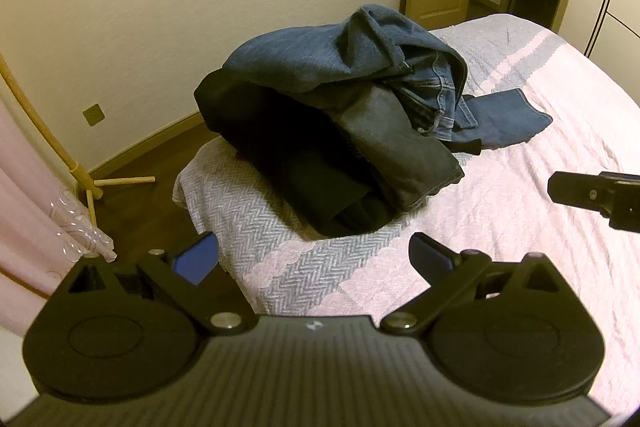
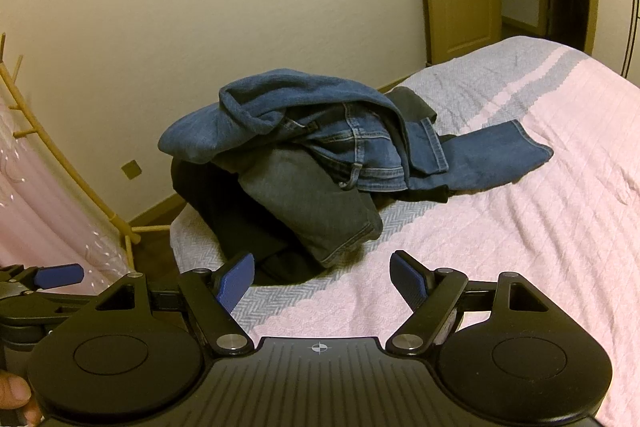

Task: Fold clothes

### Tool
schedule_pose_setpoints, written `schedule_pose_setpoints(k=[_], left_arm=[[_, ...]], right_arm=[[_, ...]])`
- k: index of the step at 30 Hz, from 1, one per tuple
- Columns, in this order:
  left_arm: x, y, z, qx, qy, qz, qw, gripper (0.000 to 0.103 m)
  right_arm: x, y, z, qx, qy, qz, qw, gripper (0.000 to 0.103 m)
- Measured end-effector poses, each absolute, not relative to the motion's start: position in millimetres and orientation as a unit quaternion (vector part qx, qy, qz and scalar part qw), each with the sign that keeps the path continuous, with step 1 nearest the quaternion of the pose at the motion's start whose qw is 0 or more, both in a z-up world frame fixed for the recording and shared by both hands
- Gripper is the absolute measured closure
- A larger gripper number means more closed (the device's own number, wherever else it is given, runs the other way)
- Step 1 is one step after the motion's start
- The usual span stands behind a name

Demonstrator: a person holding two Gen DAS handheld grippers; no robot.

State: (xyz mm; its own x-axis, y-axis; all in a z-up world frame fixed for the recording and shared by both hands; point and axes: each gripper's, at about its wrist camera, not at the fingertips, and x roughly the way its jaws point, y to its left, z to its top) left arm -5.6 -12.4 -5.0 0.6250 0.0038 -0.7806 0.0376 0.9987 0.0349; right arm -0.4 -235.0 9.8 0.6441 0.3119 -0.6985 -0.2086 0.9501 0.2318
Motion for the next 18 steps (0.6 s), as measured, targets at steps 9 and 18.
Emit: schedule_pose_setpoints(k=[9,18], left_arm=[[-6.9,-15.5,-6.1,0.026,0.433,-0.008,0.901,0.003],[-6.3,-18.9,-6.2,0.026,0.434,-0.008,0.900,0.003]], right_arm=[[2.0,-236.2,9.7,0.065,0.398,0.144,0.903,0.025],[2.1,-241.2,7.8,0.068,0.399,0.143,0.903,0.025]])
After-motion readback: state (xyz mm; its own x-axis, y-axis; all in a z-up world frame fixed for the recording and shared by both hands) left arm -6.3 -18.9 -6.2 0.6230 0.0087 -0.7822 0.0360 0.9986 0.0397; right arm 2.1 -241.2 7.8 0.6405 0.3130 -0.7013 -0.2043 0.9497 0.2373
